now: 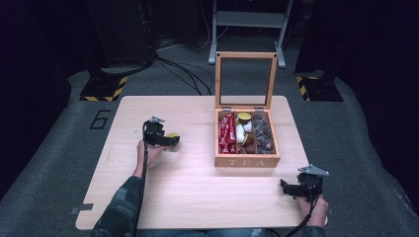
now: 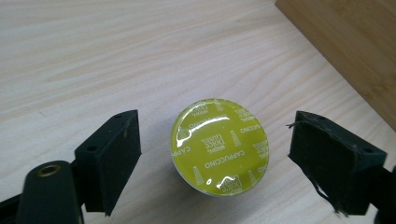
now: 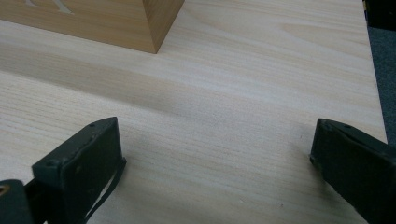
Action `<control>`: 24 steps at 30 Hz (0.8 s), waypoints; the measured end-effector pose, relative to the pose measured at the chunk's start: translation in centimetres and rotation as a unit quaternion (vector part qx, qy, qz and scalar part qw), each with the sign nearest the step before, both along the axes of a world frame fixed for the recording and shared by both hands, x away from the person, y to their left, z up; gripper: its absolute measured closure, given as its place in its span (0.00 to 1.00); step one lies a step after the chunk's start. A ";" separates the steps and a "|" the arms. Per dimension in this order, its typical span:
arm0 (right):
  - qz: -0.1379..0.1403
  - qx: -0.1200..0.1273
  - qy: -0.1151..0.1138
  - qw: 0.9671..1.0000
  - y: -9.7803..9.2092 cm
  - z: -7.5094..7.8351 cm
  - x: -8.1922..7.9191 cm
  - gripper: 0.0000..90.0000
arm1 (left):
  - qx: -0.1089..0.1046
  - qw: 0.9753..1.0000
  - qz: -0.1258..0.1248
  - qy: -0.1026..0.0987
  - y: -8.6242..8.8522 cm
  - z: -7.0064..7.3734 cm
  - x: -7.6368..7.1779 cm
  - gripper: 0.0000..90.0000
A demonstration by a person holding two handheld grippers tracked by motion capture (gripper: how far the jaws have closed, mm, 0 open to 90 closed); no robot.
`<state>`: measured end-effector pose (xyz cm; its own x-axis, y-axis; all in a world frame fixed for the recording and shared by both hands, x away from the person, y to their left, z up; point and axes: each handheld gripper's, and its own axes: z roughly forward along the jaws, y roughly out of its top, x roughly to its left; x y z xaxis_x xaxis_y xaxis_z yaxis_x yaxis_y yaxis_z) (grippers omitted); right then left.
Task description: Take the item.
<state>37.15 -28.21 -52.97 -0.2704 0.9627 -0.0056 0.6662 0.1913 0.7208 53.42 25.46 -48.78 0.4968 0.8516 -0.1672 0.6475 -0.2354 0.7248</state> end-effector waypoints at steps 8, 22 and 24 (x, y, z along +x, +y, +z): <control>-0.001 0.001 0.000 1.000 0.0 0.0 0.0 0.02 | -0.017 1.000 0.006 -0.021 0.9 2.0 -1.3 0.14; -0.002 0.001 0.000 1.000 0.0 0.0 0.0 0.02 | 0.003 0.998 -0.002 -0.065 3.0 5.5 -5.7 0.06; -0.002 0.001 0.000 1.000 0.0 0.0 0.0 0.02 | 0.005 0.998 0.000 -0.068 3.4 5.6 -6.4 0.06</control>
<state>37.15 -28.19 -52.97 -0.2671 0.9637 -0.0039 0.6671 0.1878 0.7209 47.00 28.84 -43.15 0.5144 0.8529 -0.0890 0.5425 -0.2433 0.8040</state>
